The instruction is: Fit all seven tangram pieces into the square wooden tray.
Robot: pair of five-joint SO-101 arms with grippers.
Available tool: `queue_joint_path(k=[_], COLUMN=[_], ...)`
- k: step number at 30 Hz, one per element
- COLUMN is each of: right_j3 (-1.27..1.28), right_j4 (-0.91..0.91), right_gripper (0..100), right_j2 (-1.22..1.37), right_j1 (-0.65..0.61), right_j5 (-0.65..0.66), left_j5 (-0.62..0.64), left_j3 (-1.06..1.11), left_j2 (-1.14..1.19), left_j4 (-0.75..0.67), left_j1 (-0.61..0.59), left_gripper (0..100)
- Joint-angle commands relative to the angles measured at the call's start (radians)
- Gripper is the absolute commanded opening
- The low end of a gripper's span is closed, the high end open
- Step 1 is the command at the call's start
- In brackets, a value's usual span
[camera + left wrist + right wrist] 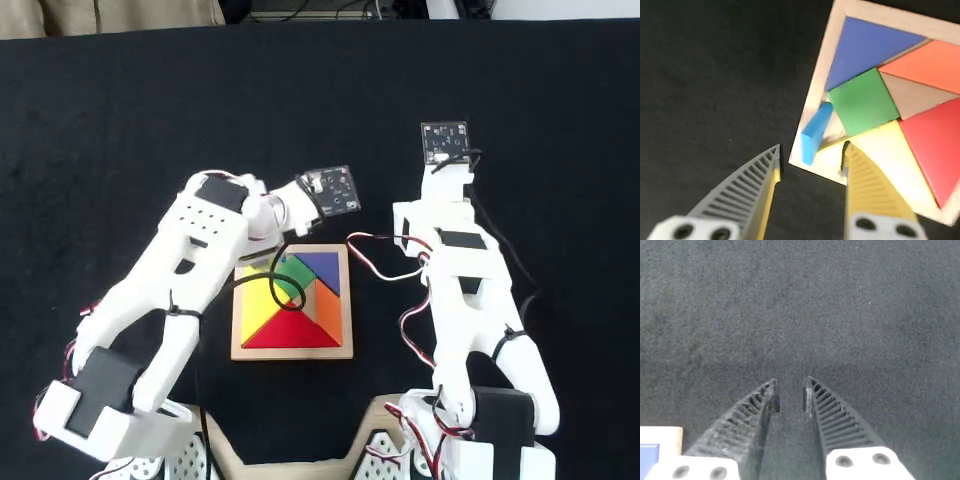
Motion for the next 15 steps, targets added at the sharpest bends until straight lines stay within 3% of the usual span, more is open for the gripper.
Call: queue_joint_path(k=[1, 6, 15], right_j3=[-0.03, -0.03, -0.031], right_j4=[-0.02, -0.02, -0.02], right_gripper=[9.2, 9.2, 9.2], right_j2=[-0.002, -0.002, -0.002], right_j1=[0.017, 0.017, 0.017], right_j5=[0.011, 0.011, 0.011], left_j5=[0.058, 0.109, 0.107], left_j3=[-0.05, -0.068, -0.139], left_j2=[-0.031, 0.112, 0.249], left_j4=[-0.152, -0.279, -0.269], left_j1=[-0.053, -0.071, -0.102], left_gripper=[21, 21, 21])
